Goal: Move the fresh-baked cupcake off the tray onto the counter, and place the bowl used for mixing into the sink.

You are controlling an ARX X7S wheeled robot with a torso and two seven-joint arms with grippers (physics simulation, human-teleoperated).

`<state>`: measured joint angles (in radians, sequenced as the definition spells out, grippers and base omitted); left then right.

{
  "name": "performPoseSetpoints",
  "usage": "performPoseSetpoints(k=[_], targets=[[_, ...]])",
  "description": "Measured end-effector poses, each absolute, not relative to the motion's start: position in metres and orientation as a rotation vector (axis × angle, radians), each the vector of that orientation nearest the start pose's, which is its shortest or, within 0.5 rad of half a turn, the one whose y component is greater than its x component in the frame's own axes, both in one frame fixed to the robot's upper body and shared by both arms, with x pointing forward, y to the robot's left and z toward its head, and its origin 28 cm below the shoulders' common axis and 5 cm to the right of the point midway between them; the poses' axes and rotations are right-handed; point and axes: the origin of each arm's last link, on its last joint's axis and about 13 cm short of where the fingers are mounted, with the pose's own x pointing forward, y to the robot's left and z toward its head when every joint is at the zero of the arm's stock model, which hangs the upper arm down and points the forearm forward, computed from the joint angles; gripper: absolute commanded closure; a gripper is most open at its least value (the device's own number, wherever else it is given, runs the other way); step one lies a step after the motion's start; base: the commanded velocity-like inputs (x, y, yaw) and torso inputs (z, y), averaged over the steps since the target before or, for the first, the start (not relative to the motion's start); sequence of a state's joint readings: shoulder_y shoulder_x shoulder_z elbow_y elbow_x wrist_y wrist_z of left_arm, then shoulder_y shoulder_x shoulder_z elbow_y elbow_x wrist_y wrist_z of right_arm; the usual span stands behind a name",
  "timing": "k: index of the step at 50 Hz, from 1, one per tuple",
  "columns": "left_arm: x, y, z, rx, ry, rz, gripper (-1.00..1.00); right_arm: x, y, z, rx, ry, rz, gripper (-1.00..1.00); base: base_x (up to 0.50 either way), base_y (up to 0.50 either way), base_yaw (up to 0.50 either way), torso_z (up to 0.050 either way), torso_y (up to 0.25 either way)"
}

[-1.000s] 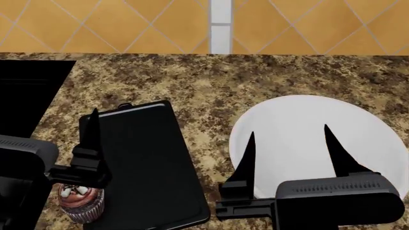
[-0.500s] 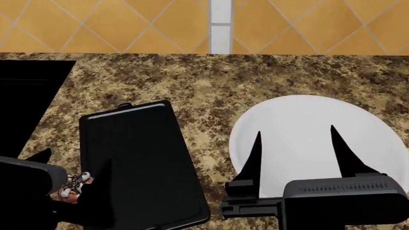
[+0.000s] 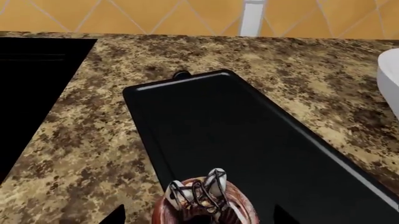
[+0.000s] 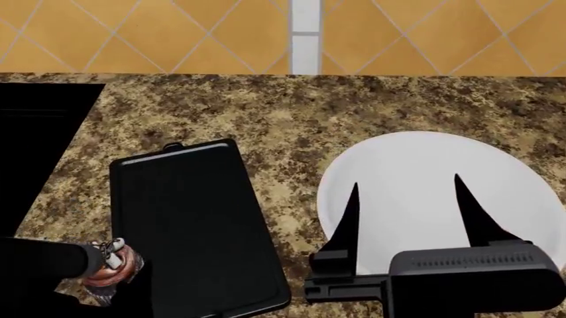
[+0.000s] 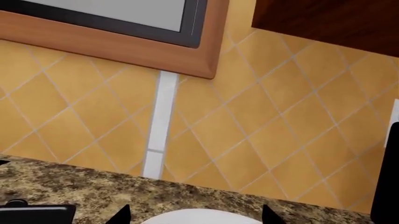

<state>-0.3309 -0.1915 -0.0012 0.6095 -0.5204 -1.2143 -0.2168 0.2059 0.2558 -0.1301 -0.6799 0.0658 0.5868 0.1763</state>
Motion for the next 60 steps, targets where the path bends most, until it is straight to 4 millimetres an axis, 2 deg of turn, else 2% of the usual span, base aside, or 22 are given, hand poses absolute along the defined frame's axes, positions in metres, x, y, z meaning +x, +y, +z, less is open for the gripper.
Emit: performPoseSetpoints(k=[18, 19, 32, 41, 49, 60], targets=[[0.236, 0.213, 0.127, -0.051, 0.351, -0.142, -1.0, 0.217, -0.111, 0.154, -0.191, -0.291, -0.016, -1.0, 0.0, 0.0, 0.0, 0.0, 0.0], [0.236, 0.212, 0.127, -0.051, 0.35, -0.14, 1.0, 0.217, -0.111, 0.154, -0.191, -0.291, -0.016, -1.0, 0.0, 0.0, 0.0, 0.0, 0.0], [0.232, 0.212, 0.13, -0.05, 0.337, -0.145, 1.0, 0.218, -0.112, 0.152, -0.186, -0.287, -0.017, -1.0, 0.0, 0.0, 0.0, 0.0, 0.0], [0.217, 0.211, 0.148, -0.054, 0.275, -0.179, 1.0, 0.22, -0.111, 0.151, -0.187, -0.284, -0.017, -1.0, 0.0, 0.0, 0.0, 0.0, 0.001], [0.186, 0.197, 0.159, -0.025, 0.243, -0.369, 1.0, 0.219, -0.111, 0.153, -0.19, -0.285, -0.019, -1.0, 0.0, 0.0, 0.0, 0.0, 0.0], [0.158, 0.177, 0.154, 0.029, 0.261, -0.617, 1.0, 0.216, -0.111, 0.157, -0.194, -0.289, -0.021, -1.0, 0.0, 0.0, 0.0, 0.0, 0.0]])
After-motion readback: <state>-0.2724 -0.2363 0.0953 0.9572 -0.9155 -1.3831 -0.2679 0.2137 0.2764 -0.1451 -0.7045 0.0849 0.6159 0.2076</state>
